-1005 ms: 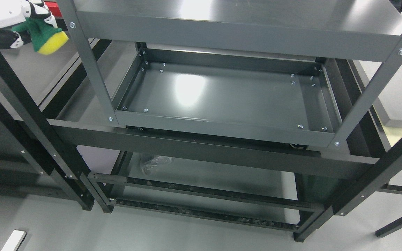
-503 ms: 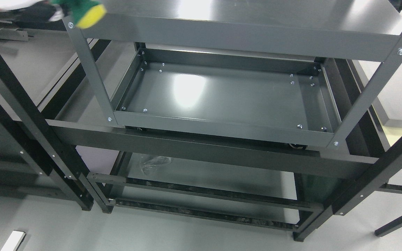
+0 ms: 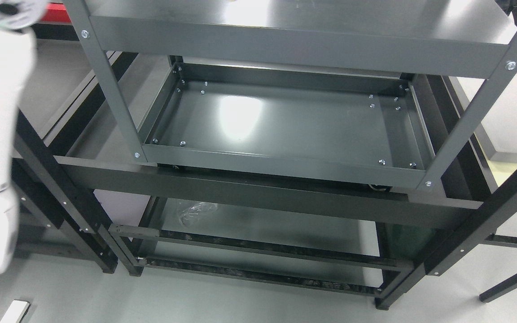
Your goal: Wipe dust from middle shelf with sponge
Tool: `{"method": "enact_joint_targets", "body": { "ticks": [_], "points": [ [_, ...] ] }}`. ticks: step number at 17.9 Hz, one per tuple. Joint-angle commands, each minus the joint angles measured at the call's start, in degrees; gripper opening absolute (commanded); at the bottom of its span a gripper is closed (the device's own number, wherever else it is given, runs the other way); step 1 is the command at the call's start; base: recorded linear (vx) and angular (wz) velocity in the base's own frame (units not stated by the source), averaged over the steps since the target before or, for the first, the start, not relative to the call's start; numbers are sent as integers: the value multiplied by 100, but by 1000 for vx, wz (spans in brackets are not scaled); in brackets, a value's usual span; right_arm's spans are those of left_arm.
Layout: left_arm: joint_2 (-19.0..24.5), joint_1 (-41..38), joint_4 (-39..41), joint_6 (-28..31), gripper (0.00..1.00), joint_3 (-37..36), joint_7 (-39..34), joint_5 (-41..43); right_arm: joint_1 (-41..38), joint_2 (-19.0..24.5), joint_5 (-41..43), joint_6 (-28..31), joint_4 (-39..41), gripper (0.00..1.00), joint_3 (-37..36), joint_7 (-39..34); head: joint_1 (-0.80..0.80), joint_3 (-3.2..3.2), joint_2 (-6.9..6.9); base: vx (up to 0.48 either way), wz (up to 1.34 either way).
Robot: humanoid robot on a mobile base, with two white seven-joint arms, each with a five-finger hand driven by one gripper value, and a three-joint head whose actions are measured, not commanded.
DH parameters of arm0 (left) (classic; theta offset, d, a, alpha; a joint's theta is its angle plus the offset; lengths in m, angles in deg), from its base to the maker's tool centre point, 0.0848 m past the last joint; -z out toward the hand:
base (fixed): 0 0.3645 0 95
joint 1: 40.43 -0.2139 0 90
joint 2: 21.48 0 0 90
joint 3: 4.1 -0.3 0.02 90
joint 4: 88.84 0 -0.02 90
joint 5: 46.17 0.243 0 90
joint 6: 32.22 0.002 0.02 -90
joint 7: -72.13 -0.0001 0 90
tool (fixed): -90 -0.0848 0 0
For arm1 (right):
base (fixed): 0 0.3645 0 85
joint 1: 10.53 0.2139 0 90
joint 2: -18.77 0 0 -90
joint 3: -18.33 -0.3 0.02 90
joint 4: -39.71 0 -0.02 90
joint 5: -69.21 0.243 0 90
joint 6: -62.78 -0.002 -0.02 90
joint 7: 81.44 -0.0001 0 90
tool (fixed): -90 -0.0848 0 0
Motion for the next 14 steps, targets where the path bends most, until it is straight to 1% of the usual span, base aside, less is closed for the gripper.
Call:
{"method": "enact_joint_targets", "body": {
  "ticks": [1, 3, 4, 5, 6, 8, 13, 14],
  "points": [
    [-1685, 637, -1312, -5, 0, -1387, -549, 336, -1, -100, 0, 412, 100, 100, 0, -5, 0, 0, 0, 7, -31],
    [-1685, 716, -1321, -5, 0, -1791, -961, 266, -1, -100, 0, 412, 100, 100, 0, -5, 0, 0, 0, 0, 0],
    [-1685, 743, -1321, -5, 0, -2054, -1381, 223, -1, -100, 0, 412, 100, 100, 0, -5, 0, 0, 0, 0, 0],
    [-1685, 769, -1321, 185, 0, -2335, -1681, 179, -1, -100, 0, 412, 100, 100, 0, -5, 0, 0, -1, 0, 0],
    [-1685, 778, -1321, 379, 0, -2581, -1806, 82, -1, -100, 0, 412, 100, 100, 0, -5, 0, 0, -1, 0, 0],
    [-1685, 778, -1286, 487, 0, -2890, -1868, 38, -1, -100, 0, 412, 100, 100, 0, -5, 0, 0, -1, 0, 0],
    [-1685, 769, -1207, 487, 0, -3768, -1974, 20, -1, -100, 0, 412, 100, 100, 0, 4, 0, 0, -1, 0, 0],
    [-1685, 769, -1207, 487, 0, -3840, -1974, 29, -1, -100, 0, 412, 100, 100, 0, -5, 0, 0, -1, 0, 0]
  ]
}}
